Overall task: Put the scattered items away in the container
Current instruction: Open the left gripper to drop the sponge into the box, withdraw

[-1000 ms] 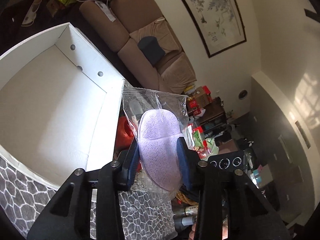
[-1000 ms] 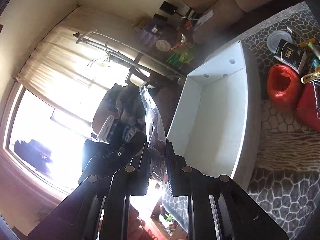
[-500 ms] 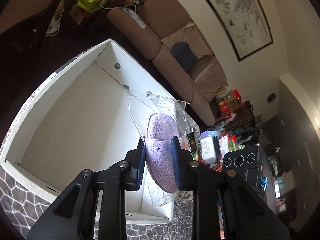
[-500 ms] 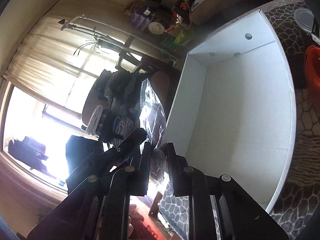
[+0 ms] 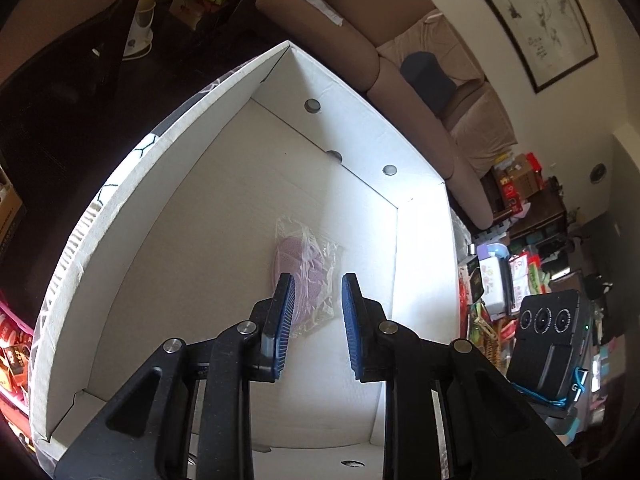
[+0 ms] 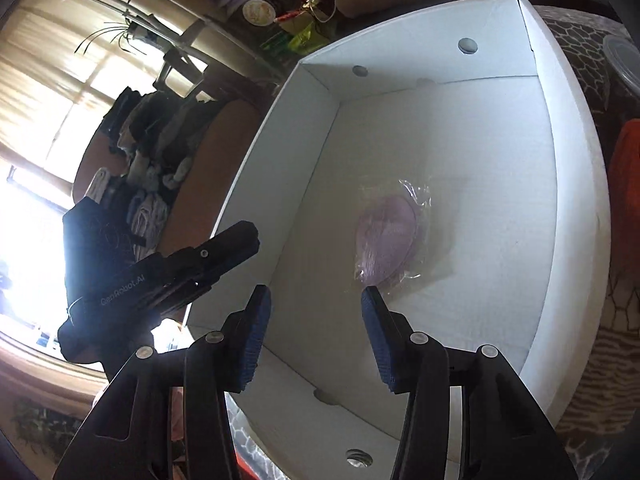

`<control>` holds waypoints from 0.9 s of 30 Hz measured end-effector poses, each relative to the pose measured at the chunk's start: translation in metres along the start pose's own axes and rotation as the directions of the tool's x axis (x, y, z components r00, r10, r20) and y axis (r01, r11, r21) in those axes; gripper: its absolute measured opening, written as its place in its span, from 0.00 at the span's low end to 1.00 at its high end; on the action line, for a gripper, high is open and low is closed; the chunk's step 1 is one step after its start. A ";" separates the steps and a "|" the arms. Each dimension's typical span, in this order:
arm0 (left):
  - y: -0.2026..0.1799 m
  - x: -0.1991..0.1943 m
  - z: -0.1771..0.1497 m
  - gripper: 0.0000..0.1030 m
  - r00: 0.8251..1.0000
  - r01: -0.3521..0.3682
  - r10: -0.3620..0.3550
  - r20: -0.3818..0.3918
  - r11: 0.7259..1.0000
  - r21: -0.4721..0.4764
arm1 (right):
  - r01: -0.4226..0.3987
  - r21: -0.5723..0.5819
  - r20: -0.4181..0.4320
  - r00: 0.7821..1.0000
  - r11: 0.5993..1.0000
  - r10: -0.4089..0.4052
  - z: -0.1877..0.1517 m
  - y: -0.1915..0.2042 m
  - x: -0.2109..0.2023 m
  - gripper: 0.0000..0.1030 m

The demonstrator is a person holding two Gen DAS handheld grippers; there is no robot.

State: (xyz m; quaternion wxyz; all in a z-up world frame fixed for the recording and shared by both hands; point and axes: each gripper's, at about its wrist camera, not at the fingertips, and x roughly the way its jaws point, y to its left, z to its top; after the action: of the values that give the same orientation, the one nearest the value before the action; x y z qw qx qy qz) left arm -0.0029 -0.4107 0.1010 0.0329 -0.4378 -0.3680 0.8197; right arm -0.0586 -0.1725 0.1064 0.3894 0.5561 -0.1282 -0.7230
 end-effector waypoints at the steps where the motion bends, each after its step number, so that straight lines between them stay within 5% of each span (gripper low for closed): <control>1: -0.002 -0.001 -0.002 0.21 1.000 -0.008 0.008 0.004 1.000 0.009 | 0.008 -0.005 0.003 1.000 1.000 -0.008 0.000 0.000 -0.001 0.49; 3: -0.009 -0.002 -0.006 0.27 1.000 -0.031 0.031 0.000 0.999 0.042 | 0.014 -0.019 0.019 1.000 1.000 -0.013 -0.001 0.002 -0.005 0.49; 6: -0.024 -0.005 -0.015 0.56 0.995 -0.103 0.103 0.012 0.989 0.103 | 0.031 -0.038 0.035 0.999 0.999 -0.030 -0.002 0.008 -0.010 0.51; 14: -0.066 -0.024 -0.028 0.69 0.962 -0.273 0.255 0.101 0.925 0.262 | 0.112 -0.093 0.059 0.993 0.989 -0.107 -0.006 0.024 -0.015 0.57; 19: -0.072 -0.043 -0.034 1.00 0.940 -0.337 0.303 0.160 0.899 0.279 | 0.158 -0.107 0.096 0.984 0.982 -0.148 -0.013 0.025 -0.029 0.86; 27: -0.088 -0.051 -0.058 1.00 0.915 -0.403 0.366 0.168 0.845 0.353 | 0.325 -0.186 0.182 0.939 0.927 -0.292 -0.032 0.046 -0.058 0.91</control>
State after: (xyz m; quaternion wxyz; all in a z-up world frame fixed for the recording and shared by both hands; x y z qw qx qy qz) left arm 0.0478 -0.3326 0.1716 -0.0652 -0.4487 -0.1079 0.8848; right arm -0.0061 -0.1543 0.1643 0.3169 0.4682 0.0101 -0.8248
